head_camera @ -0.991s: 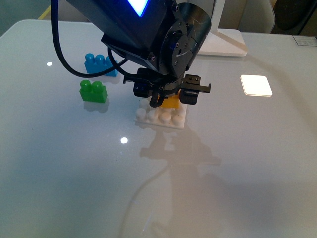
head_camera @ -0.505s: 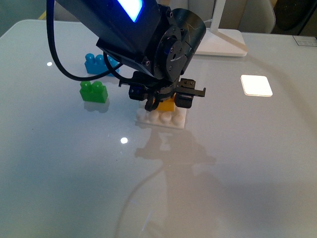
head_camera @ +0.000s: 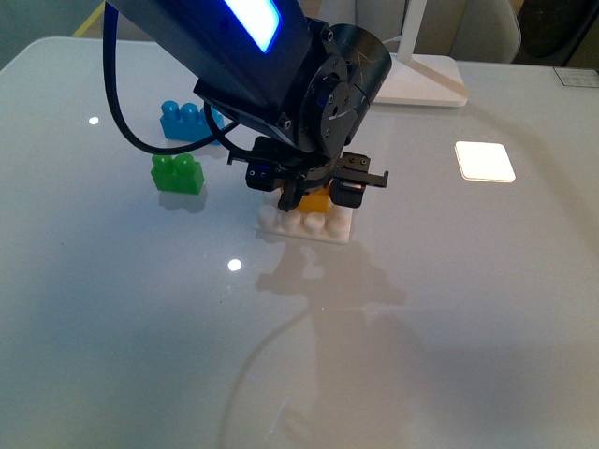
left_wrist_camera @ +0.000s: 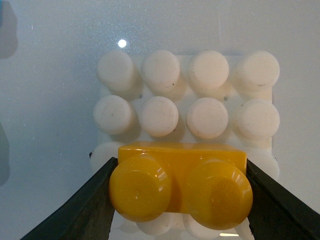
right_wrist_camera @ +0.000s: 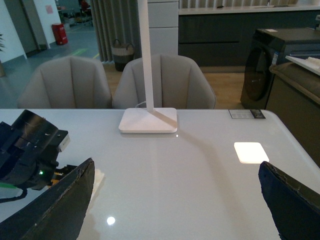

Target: Insert yellow block into base center

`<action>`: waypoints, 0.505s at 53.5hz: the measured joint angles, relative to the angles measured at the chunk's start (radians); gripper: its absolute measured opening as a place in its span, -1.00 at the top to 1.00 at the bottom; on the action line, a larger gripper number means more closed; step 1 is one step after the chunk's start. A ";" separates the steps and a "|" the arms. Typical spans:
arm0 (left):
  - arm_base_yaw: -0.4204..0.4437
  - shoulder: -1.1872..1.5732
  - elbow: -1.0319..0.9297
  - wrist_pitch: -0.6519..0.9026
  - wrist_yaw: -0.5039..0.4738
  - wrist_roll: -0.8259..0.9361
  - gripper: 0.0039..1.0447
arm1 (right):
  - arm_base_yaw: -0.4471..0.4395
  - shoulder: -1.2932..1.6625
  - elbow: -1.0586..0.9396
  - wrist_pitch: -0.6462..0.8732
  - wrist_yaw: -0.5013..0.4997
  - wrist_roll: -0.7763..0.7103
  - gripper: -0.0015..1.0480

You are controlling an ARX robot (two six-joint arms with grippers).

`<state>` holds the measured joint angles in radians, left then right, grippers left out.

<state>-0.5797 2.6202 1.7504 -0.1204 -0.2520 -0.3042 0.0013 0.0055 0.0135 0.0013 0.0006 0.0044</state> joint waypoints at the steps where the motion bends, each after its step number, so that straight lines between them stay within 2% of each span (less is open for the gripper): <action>1: 0.000 0.000 0.000 0.000 0.000 0.000 -0.20 | 0.000 0.000 0.000 0.000 0.000 0.000 -0.83; 27: -0.002 0.011 0.001 0.001 -0.003 0.000 -0.20 | 0.000 0.000 0.000 0.000 0.000 0.000 -0.83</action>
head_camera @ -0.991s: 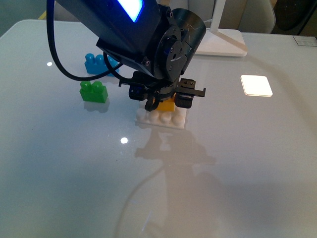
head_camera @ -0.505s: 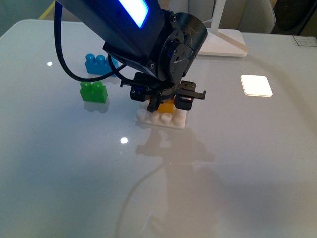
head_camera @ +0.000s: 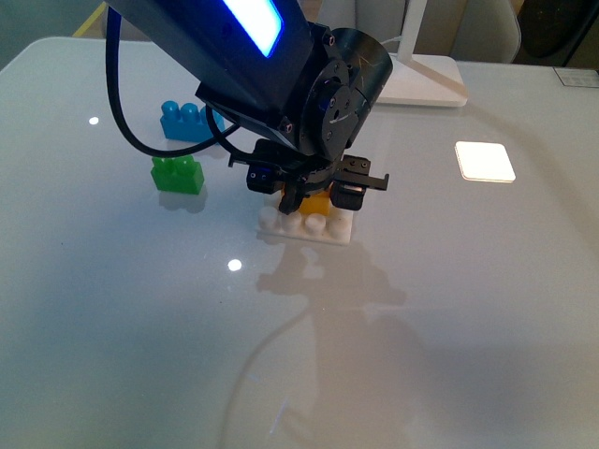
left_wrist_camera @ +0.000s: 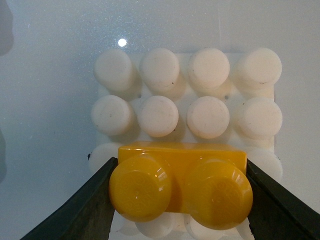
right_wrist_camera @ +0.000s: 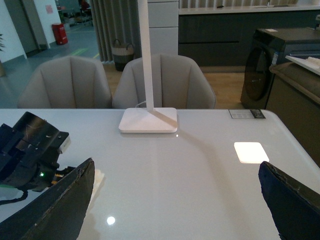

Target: Insert yellow block into base center

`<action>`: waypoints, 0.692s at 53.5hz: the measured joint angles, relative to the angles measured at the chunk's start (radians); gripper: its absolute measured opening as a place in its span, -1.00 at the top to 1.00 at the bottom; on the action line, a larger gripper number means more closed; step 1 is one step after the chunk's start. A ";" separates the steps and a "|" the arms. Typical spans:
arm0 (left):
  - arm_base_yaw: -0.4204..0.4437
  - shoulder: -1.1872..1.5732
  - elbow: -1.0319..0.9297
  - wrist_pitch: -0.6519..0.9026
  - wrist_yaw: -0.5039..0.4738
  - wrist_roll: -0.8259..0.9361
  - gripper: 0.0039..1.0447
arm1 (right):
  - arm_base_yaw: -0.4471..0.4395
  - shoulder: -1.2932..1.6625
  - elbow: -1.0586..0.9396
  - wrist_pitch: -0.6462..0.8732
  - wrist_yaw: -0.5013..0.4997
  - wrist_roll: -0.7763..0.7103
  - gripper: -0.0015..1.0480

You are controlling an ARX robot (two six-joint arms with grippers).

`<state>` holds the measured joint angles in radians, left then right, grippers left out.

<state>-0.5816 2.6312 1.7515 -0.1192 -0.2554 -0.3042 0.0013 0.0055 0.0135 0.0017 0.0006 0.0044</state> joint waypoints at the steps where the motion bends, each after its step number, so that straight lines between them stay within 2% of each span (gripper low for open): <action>1: 0.000 0.000 0.000 0.001 0.000 0.000 -0.20 | 0.000 0.000 0.000 0.000 0.000 0.000 -0.83; 37: -0.005 0.014 -0.040 0.086 -0.002 -0.011 -0.20 | 0.000 0.000 0.000 0.000 0.000 0.000 -0.83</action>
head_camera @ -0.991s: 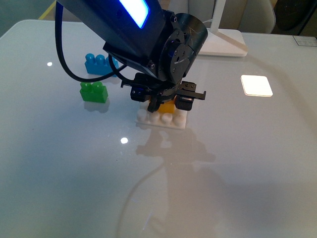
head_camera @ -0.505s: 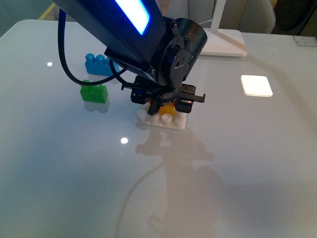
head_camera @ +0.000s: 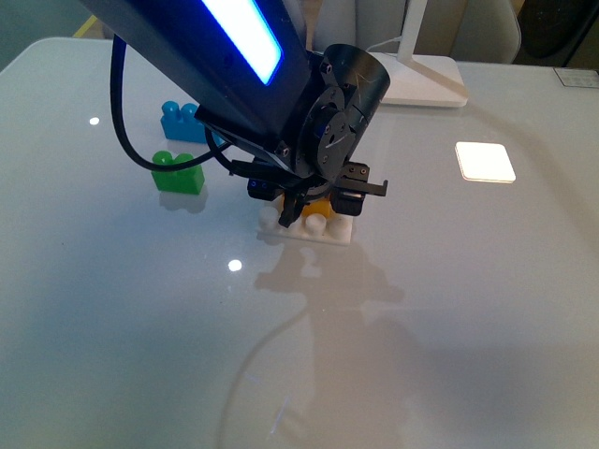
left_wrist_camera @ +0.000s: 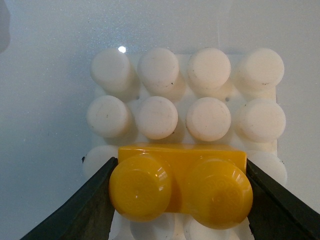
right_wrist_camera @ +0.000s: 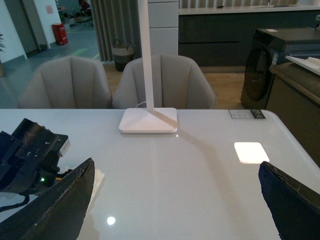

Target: Insert yellow block into base center

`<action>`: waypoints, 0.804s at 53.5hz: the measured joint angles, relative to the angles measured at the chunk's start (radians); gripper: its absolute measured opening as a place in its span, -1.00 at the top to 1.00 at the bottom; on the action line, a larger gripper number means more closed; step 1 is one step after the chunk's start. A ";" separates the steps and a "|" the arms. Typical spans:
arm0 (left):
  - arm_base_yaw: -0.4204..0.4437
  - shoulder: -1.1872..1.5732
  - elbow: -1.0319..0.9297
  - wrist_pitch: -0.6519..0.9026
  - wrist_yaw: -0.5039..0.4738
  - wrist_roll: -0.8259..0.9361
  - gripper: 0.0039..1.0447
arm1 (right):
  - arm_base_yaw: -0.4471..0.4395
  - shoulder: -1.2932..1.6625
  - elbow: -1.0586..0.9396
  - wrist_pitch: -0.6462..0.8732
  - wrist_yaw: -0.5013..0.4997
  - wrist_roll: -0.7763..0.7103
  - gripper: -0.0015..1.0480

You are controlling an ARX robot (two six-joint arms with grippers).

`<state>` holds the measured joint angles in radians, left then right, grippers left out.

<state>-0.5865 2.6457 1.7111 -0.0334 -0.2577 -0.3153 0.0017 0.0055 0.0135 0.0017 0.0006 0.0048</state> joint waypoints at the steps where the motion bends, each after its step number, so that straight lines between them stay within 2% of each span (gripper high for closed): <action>1: 0.000 0.000 0.000 -0.003 0.000 0.003 -0.20 | 0.000 0.000 0.000 0.000 0.000 0.000 -0.83; 15: -0.002 0.007 0.014 -0.029 0.002 0.051 -0.20 | 0.000 0.000 0.000 0.000 0.000 0.000 -0.83; 43: -0.002 0.037 0.065 -0.077 0.011 0.036 -0.20 | 0.000 0.000 0.000 0.000 0.000 0.000 -0.83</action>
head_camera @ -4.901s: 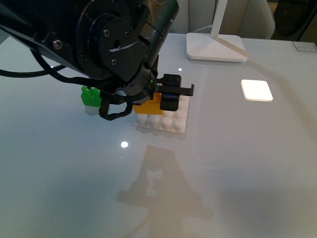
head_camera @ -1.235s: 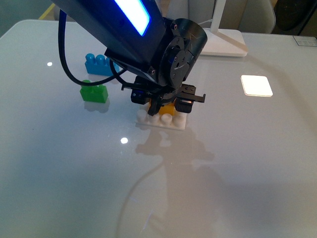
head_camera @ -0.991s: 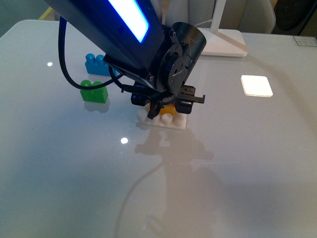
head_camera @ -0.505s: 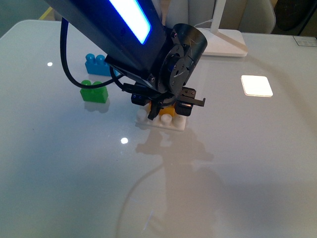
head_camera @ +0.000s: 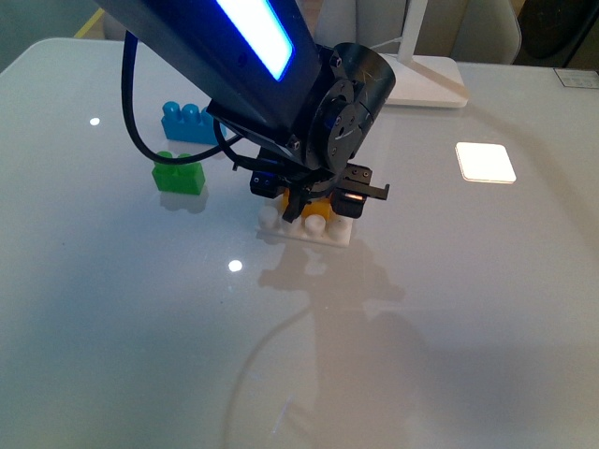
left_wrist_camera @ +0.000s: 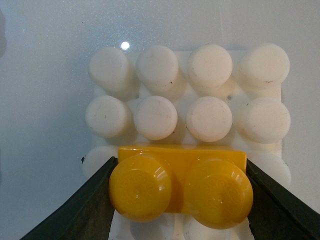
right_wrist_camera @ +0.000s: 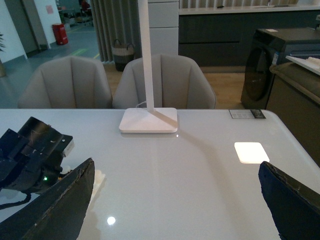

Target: Insert yellow block into base center

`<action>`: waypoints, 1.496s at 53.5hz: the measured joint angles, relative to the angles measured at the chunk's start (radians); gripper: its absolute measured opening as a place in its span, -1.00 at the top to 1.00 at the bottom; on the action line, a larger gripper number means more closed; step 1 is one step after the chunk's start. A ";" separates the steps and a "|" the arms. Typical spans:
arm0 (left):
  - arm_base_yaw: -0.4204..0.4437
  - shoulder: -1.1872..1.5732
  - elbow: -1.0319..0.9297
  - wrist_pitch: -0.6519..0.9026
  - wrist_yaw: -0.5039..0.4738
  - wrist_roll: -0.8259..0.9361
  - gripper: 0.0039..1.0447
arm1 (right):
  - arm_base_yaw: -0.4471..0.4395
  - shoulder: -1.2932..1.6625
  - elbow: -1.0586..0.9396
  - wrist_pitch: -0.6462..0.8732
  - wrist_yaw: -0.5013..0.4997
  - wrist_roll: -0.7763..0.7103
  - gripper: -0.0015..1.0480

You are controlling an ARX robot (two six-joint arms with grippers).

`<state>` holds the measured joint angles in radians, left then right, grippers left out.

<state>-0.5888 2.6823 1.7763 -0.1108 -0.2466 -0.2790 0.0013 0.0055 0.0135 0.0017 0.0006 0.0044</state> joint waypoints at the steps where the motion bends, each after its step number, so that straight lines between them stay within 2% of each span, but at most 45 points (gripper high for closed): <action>1: 0.000 0.001 0.000 0.000 0.000 0.000 -0.20 | 0.000 0.000 0.000 0.000 0.000 0.000 -0.83; 41: 0.005 -0.008 -0.012 0.008 0.019 -0.015 -0.20 | 0.000 0.000 0.000 0.000 0.000 0.000 -0.83; 42: 0.006 -0.009 -0.014 0.008 0.020 -0.017 -0.22 | 0.000 0.000 0.000 0.000 0.000 0.000 -0.83; 52: 0.022 -0.047 -0.082 0.014 0.115 -0.082 -0.89 | 0.000 0.000 0.000 0.000 -0.001 0.000 -0.83; 64: 0.037 -0.180 -0.219 0.039 0.137 -0.137 -0.86 | 0.000 0.000 0.000 0.000 -0.001 0.000 -0.83; 80: 0.093 -0.483 -0.495 0.164 0.143 -0.168 -0.86 | 0.000 0.000 0.000 0.000 0.000 0.000 -0.83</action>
<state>-0.4961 2.1998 1.2816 0.0528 -0.1032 -0.4469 0.0013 0.0051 0.0135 0.0013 0.0002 0.0044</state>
